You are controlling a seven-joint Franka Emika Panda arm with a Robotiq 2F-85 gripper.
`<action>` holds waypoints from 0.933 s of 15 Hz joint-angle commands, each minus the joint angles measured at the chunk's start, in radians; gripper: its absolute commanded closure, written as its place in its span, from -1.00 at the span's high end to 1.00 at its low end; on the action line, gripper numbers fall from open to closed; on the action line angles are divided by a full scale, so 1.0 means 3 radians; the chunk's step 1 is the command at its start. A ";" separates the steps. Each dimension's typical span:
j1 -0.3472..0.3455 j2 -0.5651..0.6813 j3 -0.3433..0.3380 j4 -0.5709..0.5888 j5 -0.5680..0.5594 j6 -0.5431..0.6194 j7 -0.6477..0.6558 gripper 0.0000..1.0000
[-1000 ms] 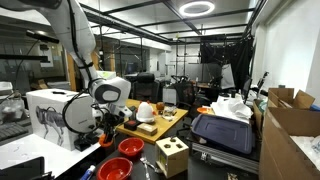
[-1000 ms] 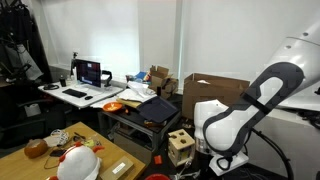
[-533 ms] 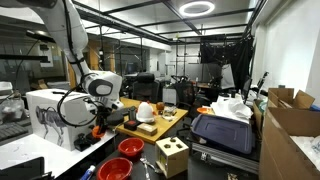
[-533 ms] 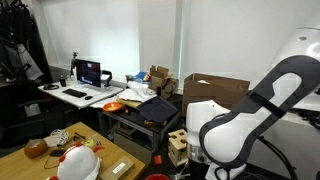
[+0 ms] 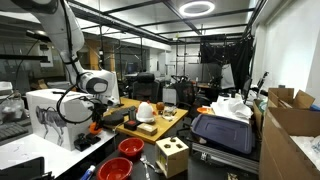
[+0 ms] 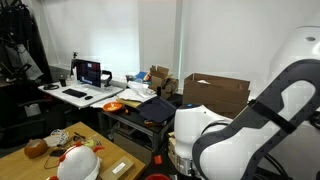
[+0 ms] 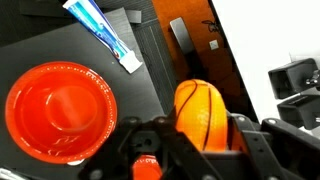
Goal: Put the orange object on the table
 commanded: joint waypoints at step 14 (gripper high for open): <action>0.0532 0.1316 -0.0615 0.1530 -0.0514 -0.0051 0.0693 -0.85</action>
